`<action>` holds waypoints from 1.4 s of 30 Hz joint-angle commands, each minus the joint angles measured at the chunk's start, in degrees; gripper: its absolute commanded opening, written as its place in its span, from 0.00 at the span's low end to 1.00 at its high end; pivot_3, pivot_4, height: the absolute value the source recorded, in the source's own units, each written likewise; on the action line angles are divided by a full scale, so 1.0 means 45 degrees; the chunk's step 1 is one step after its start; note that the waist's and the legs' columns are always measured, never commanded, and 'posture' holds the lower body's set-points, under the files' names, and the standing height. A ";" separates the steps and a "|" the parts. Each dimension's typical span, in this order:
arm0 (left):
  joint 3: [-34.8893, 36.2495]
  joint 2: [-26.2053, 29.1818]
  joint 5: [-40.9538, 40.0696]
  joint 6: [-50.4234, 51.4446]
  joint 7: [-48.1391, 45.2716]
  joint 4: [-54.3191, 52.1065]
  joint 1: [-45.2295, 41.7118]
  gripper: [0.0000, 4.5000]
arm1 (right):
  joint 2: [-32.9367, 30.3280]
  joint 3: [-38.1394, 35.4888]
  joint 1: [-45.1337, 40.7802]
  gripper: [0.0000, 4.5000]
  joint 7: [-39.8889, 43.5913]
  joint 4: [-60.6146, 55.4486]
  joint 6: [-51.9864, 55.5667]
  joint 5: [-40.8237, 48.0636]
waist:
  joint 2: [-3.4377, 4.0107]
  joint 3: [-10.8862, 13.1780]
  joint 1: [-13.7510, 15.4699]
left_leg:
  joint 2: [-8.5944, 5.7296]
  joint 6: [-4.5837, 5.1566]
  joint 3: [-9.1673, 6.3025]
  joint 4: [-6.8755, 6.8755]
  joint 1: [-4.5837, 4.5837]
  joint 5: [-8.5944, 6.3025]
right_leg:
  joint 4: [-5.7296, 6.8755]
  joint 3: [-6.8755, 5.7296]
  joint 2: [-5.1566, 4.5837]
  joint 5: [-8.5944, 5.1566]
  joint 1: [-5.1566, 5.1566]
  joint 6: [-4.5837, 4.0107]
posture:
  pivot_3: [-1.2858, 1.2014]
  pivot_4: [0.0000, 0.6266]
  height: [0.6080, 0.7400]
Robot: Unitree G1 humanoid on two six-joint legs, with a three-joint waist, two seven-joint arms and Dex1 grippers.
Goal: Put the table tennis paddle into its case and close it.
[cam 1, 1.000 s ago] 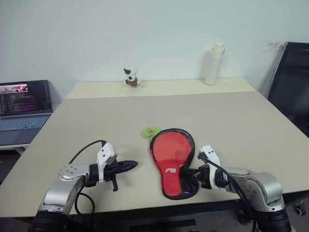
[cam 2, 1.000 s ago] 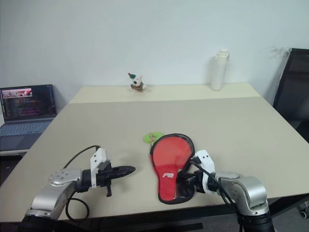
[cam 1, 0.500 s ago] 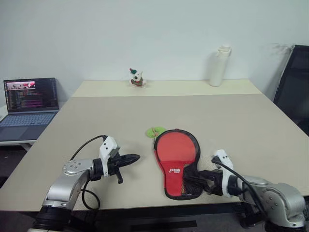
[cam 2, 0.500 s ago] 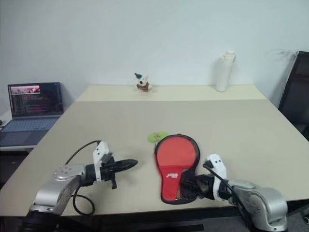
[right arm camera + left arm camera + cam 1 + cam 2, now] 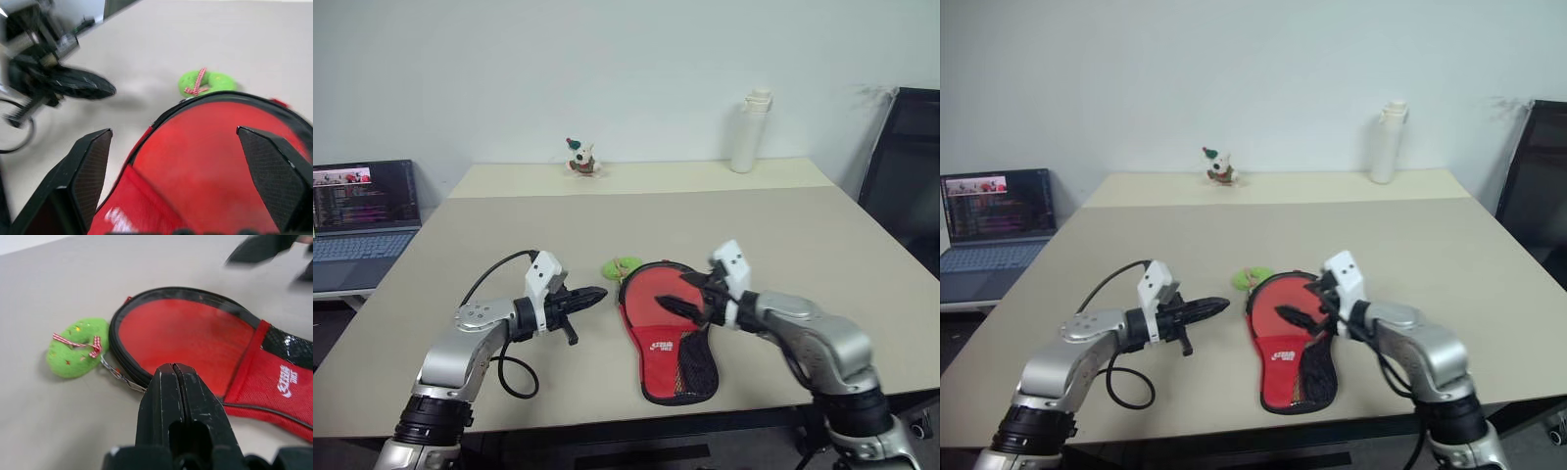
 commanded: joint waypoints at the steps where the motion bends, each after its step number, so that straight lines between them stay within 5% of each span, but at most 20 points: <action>1: 0.0234 -0.0045 -0.0130 0.0115 0.0358 -0.0689 -0.0168 0.00 | 0.0049 0.1202 -0.0426 0.99 -0.0050 0.1393 -0.1759 -0.1556 | -0.0002 0.0000 0.0026 | -0.0003 -0.0001 0.0001 0.0002 -0.0009 0.0000 | -0.0006 -0.0001 -0.0008 0.0002 -0.0004 0.0002 | 0.52 0.24 1.00; 7: 0.0287 -0.0308 -0.0044 0.0426 0.1159 -0.0510 -0.0413 0.00 | 0.0140 0.2216 -0.0063 0.99 -0.0253 0.2430 -0.2683 -0.2983 | -0.0004 -0.0001 0.0187 | -0.0017 -0.0002 0.0007 0.0013 -0.0011 -0.0001 | -0.0007 0.0000 -0.0031 0.0008 -0.0004 0.0011 | 0.52 0.24 1.00; 10: 0.0140 -0.0561 0.0323 0.0292 0.1697 0.0157 -0.0917 0.13 | 0.0397 0.2167 0.0037 1.00 -0.0304 0.2467 -0.2616 -0.3061 | -0.0005 -0.0002 0.0200 | -0.0014 -0.0003 0.0001 0.0016 -0.0005 0.0000 | 0.0004 -0.0005 -0.0027 0.0008 -0.0004 0.0011 | 0.52 0.24 1.00; 21: -0.0595 -0.2075 0.2257 -0.1193 0.2706 0.6230 -0.4873 0.99 | 0.0861 0.2214 0.0015 1.00 -0.0222 0.2747 -0.2493 -0.3497 | -0.0011 -0.0005 0.0201 | -0.0025 -0.0004 0.0008 0.0021 -0.0005 0.0000 | 0.0005 -0.0010 -0.0016 0.0011 0.0000 0.0014 | 0.52 0.24 1.00; 30: -0.1314 -0.3050 0.3727 -0.2996 0.1691 1.2971 -0.7728 0.99 | 0.0993 0.2120 0.0137 1.00 -0.0285 0.2631 -0.2399 -0.3687 | -0.0015 -0.0007 0.0196 | -0.0045 -0.0003 0.0016 0.0021 -0.0004 0.0000 | 0.0004 -0.0037 0.0001 0.0011 -0.0001 0.0015 | 0.52 0.24 1.00; 37: -0.1450 -0.3396 0.4531 -0.3663 0.1529 1.5075 -0.8210 0.99 | 0.1065 0.2141 0.0241 1.00 -0.0399 0.2415 -0.2302 -0.3835 | -0.0028 -0.0016 0.0203 | -0.0044 -0.0003 0.0016 0.0022 -0.0001 0.0000 | 0.0009 -0.0040 0.0005 0.0011 -0.0001 0.0015 | 0.52 0.24 1.00; 42: -0.1197 -0.3584 0.4579 -0.3885 0.1664 1.5419 -0.8178 0.72 | 0.1079 0.2201 0.0160 1.00 -0.0565 0.2488 -0.2345 -0.4041 | -0.0039 -0.0025 0.0205 | -0.0037 -0.0003 0.0014 0.0022 0.0002 0.0000 | 0.0014 -0.0038 0.0002 0.0011 0.0001 0.0016 | 0.52 0.24 1.00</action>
